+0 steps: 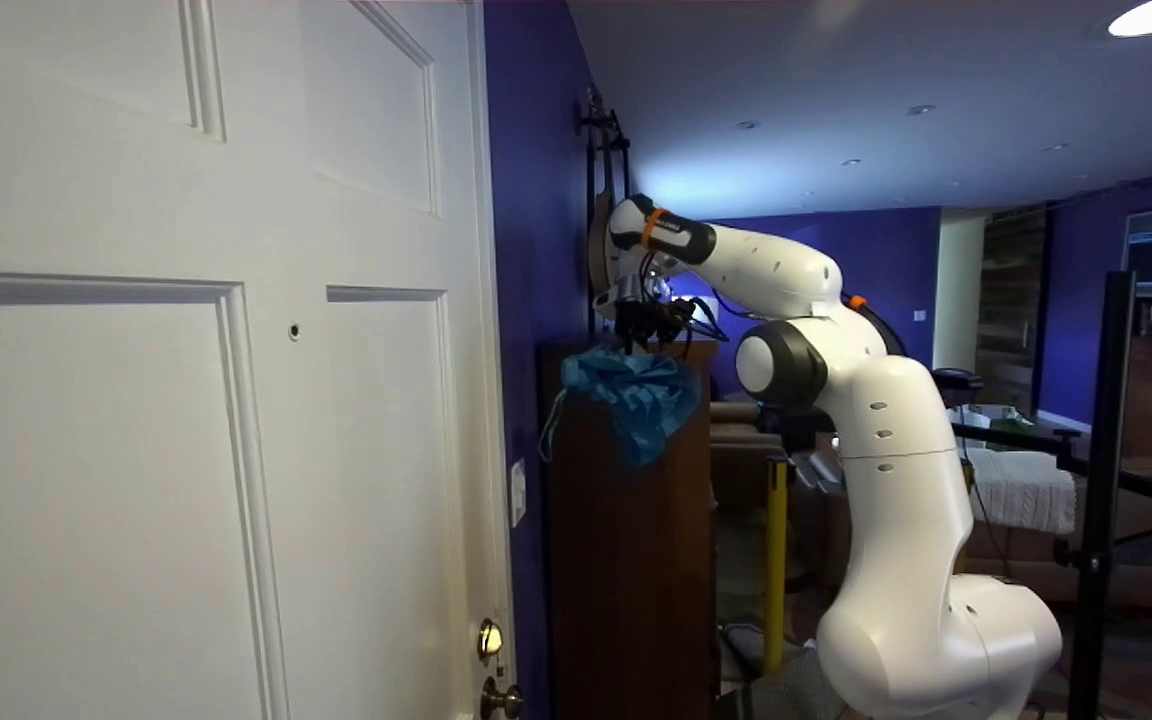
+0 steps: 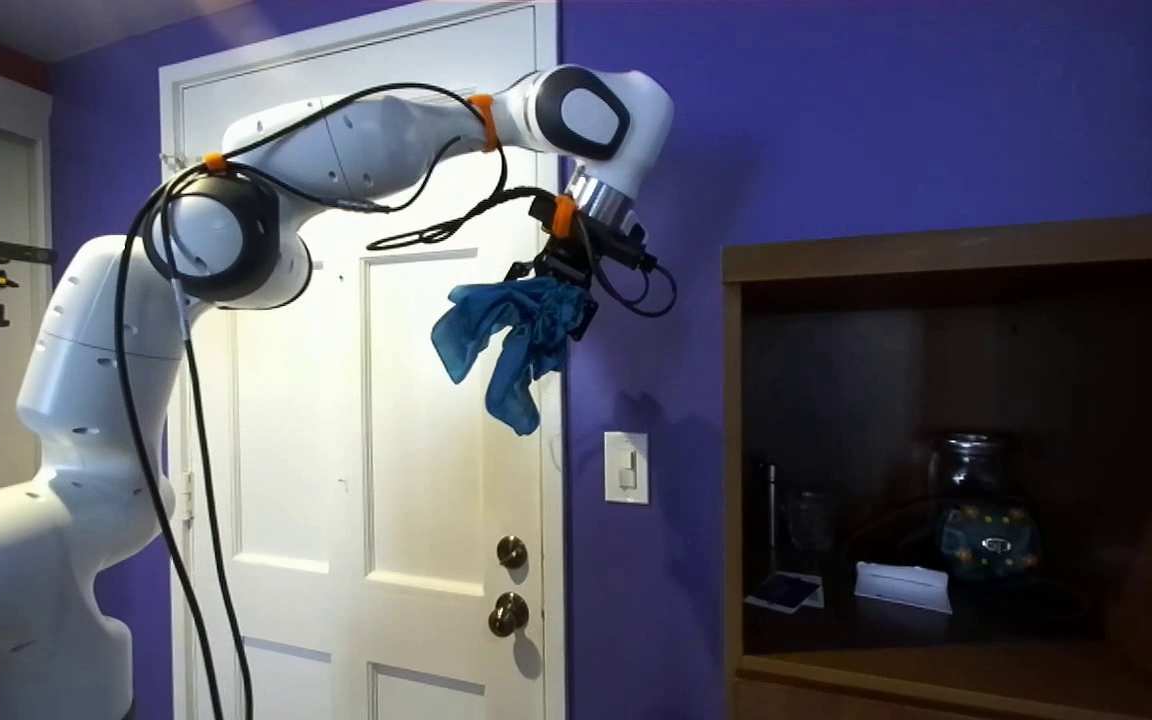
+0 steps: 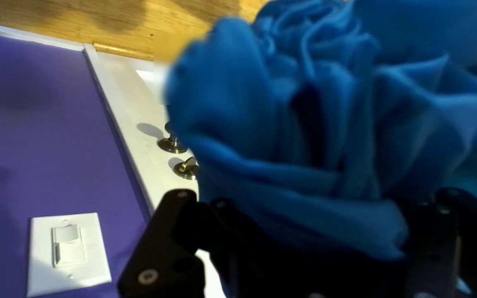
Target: Pick up the blue item and hand it on the middle of the door
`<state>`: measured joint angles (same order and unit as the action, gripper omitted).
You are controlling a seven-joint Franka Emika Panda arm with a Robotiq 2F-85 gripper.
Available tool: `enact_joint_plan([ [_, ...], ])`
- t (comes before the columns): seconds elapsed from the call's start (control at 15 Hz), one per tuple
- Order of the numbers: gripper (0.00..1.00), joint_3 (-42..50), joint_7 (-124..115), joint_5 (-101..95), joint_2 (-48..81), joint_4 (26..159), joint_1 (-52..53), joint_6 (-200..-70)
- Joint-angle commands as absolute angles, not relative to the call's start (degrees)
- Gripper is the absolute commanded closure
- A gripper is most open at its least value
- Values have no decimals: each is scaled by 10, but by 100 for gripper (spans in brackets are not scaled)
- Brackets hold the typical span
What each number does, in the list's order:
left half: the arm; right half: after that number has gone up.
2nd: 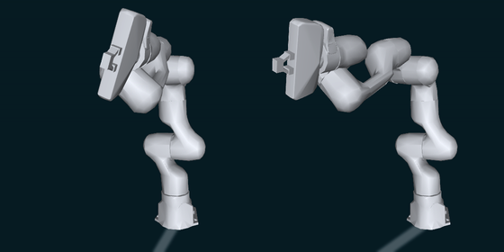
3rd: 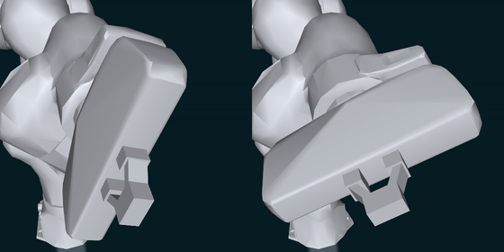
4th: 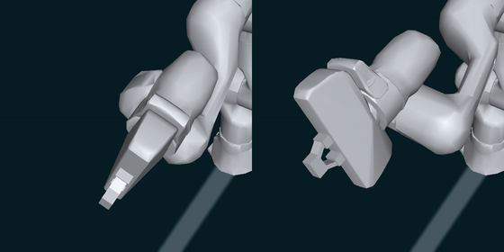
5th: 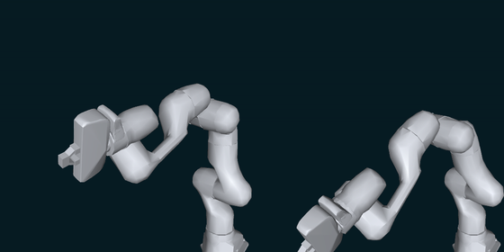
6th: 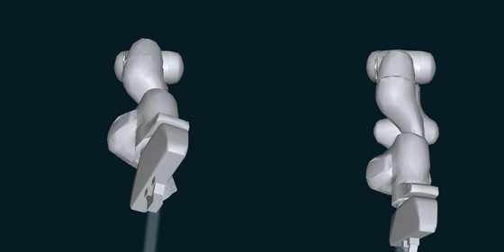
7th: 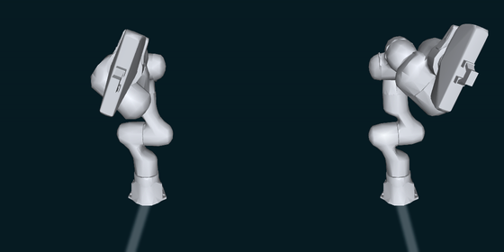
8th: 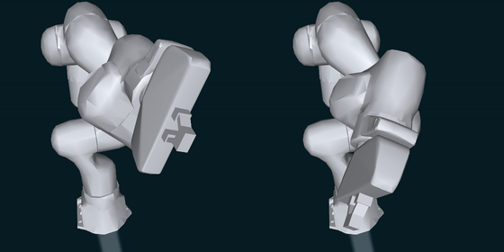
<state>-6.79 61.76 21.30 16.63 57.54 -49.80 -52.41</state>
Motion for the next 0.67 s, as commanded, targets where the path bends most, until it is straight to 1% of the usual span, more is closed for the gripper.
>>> enact_joint_plan([
  [0.0, 99, -69, 643, 205, 78, 714, -489, -567],
  [0.27, 99, -76, 681, 201, 17, 818, -478, -603],
  [0.33, 94, -74, 647, 213, 80, 731, -481, -570],
  [0.4, 94, -9, 661, 218, 67, 750, -418, -573],
  [0.6, 94, -8, 667, 215, 42, 786, -412, -583],
])
